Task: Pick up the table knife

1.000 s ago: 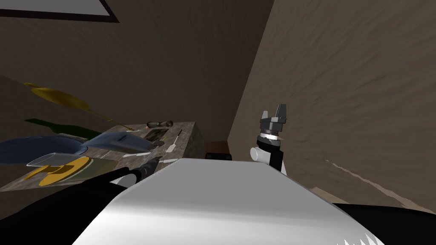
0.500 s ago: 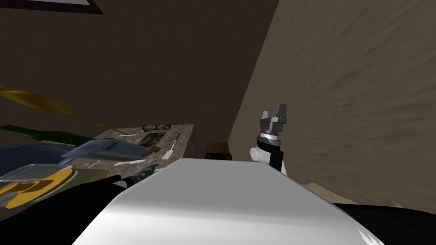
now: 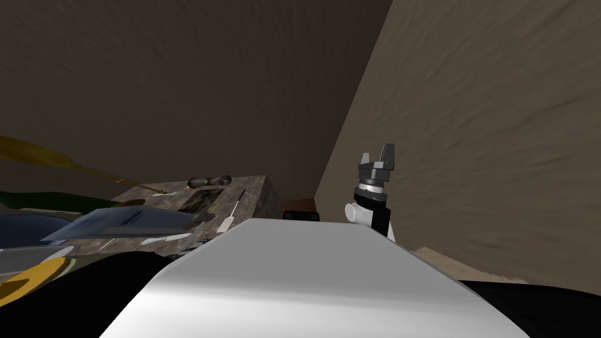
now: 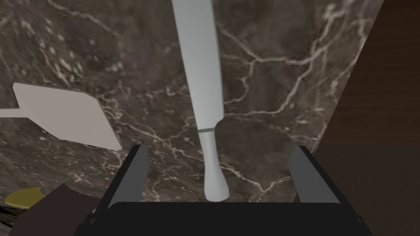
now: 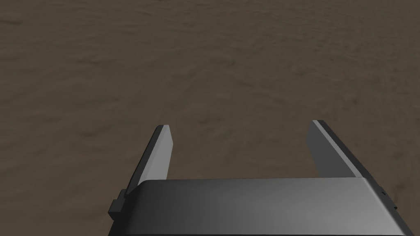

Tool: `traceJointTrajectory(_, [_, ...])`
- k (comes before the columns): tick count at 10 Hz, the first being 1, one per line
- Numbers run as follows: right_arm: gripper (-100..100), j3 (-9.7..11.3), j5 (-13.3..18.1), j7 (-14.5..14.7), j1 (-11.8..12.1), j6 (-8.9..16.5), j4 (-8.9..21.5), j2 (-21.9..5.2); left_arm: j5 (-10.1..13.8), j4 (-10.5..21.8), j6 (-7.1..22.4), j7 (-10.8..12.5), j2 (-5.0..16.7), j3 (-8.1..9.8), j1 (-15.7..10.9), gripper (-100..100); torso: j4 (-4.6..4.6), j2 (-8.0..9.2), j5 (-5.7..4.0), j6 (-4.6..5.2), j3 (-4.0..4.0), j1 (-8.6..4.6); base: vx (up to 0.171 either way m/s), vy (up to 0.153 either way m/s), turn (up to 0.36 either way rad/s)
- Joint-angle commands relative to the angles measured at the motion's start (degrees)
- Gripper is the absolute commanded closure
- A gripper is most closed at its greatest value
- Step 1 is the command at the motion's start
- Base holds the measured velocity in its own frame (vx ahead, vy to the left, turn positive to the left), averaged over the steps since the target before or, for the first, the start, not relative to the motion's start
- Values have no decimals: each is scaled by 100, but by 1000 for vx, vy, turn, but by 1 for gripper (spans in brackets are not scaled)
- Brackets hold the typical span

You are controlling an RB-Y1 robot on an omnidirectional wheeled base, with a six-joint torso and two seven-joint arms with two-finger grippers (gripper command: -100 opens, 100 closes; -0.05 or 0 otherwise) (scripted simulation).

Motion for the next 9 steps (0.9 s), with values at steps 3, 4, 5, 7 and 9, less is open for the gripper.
traceJointTrajectory(3, [0,0,0,0,0,0,0,0,68,-17,104,-42,-30,40,94,0,3,15,-2,0,8,-7,43,3,-8])
traceJointTrajectory(4, [0,0,0,0,-1,0,0,0,-36,192,-36,-40,-8,-63,2,-100,6,27,-2,-1,15,-8,-11,-3,-41])
traceJointTrajectory(5, [0,0,0,0,-1,0,0,0,-88,297,-105,-39,3,-113,-44,-100,8,36,-2,0,20,-8,-26,-7,-45])
traceJointTrajectory(7, [0,6,1,-1,-5,1,0,-1,-191,506,-243,-38,24,-215,-134,-100,11,50,-6,7,29,-19,-27,-4,-27])
traceJointTrajectory(9, [0,14,2,-3,-9,0,-2,-4,-174,439,-186,-18,32,-193,-132,100,13,58,2,14,34,-16,-5,1,2])
